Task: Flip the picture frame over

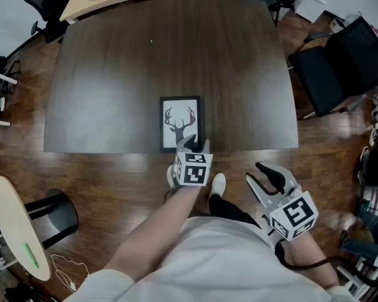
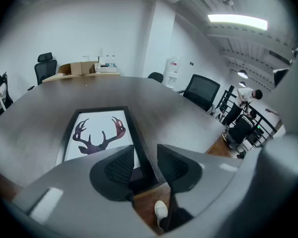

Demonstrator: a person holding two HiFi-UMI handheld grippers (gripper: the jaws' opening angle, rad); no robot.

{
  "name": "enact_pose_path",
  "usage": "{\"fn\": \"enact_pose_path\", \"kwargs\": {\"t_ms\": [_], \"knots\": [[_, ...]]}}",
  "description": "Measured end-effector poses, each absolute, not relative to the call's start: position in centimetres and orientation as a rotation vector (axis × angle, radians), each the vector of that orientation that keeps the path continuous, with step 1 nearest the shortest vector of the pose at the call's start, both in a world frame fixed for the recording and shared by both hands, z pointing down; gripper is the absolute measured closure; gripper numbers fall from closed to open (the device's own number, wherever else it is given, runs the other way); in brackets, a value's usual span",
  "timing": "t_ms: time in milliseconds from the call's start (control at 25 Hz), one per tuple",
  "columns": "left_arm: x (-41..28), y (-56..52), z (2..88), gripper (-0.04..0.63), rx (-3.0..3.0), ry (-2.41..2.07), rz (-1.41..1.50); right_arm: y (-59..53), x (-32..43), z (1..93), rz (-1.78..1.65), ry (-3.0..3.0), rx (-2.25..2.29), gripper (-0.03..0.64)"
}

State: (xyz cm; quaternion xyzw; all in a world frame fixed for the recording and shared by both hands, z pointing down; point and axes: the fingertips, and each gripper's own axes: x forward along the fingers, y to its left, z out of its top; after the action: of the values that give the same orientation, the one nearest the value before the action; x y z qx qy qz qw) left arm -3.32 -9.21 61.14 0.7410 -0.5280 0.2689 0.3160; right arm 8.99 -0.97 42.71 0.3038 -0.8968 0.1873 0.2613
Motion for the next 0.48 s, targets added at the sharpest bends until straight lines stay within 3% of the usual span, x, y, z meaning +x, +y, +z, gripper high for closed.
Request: {"fn": "enact_pose_path", "kwargs": {"t_ms": [480], "knots": [[-3.7,-10.2,63.0,0.518,1.771,-1.535,0.811,-3.0,11.1,43.0,0.506,-2.443,0.781,0.480]]}}
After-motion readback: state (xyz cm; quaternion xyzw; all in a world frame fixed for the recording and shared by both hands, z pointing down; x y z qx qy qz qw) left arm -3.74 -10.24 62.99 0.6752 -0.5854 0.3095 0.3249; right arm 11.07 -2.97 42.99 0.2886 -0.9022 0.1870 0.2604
